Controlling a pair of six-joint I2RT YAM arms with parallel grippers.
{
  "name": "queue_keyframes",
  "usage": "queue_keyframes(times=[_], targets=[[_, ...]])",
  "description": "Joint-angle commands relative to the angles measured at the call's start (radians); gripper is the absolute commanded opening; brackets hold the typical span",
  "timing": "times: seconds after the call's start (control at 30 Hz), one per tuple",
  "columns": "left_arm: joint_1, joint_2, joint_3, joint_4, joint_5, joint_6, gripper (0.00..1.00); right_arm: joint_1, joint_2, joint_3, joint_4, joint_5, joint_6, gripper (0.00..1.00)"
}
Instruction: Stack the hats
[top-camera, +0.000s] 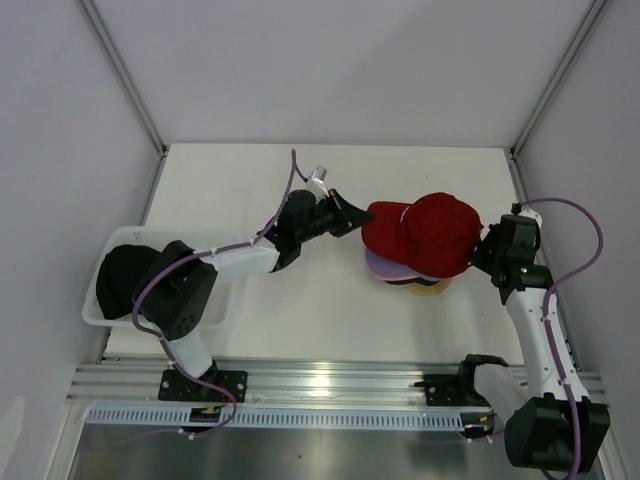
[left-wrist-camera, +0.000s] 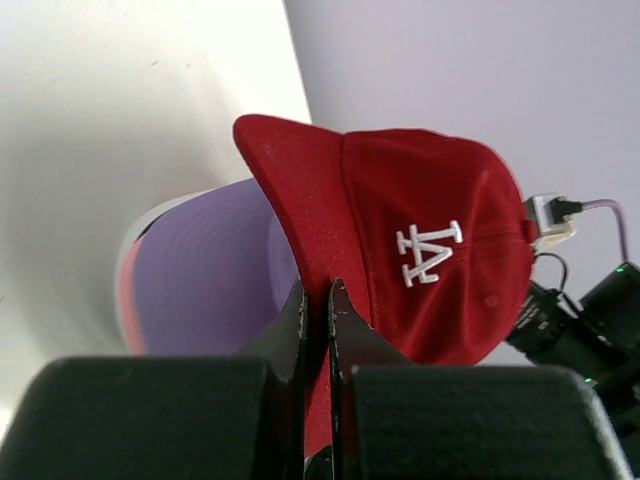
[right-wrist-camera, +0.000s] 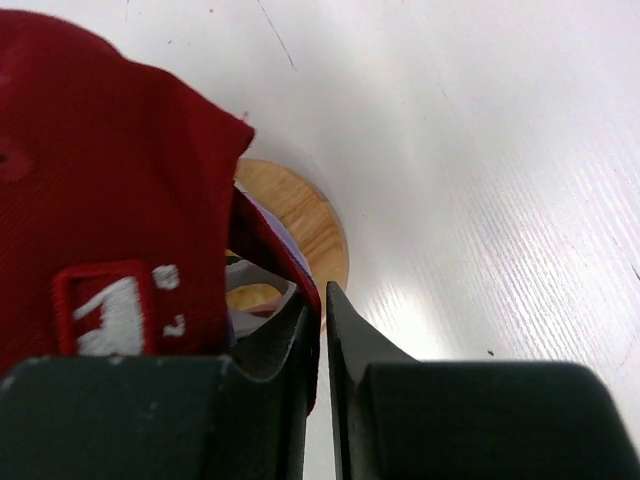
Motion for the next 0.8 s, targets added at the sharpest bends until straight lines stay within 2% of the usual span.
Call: queue_keyframes(times=[0.0, 0.17, 0.4, 0.67, 0.77], targets=[[-0.015, -0.022, -0.104, -0.109, -0.121, 0.098, 0.01, -0.001, 0.016, 0.028, -0.028, 0.061, 0.008, 0.12], [-0.032, -0.004, -0.199, -0.088, -0.205, 0.077, 0.01, -0.001, 0.065, 0.006, 0.001, 0.055, 0.022, 0.11], [-0.072, 0.014, -0.221, -0.129, -0.28, 0.103, 0.01, -0.001, 0.114, 0.006, 0.045, 0.059, 0.031, 0.11], [-0.133, 0.021, -0.273, -0.15, -0.421, 0.19, 0.01, -0.001, 0.131, 0.012, 0.09, 0.076, 0.028, 0.17], [-0.147, 0.019, -0.279, -0.147, -0.434, 0.21, 0.01, -0.001, 0.139, 0.023, 0.085, 0.072, 0.025, 0.2]])
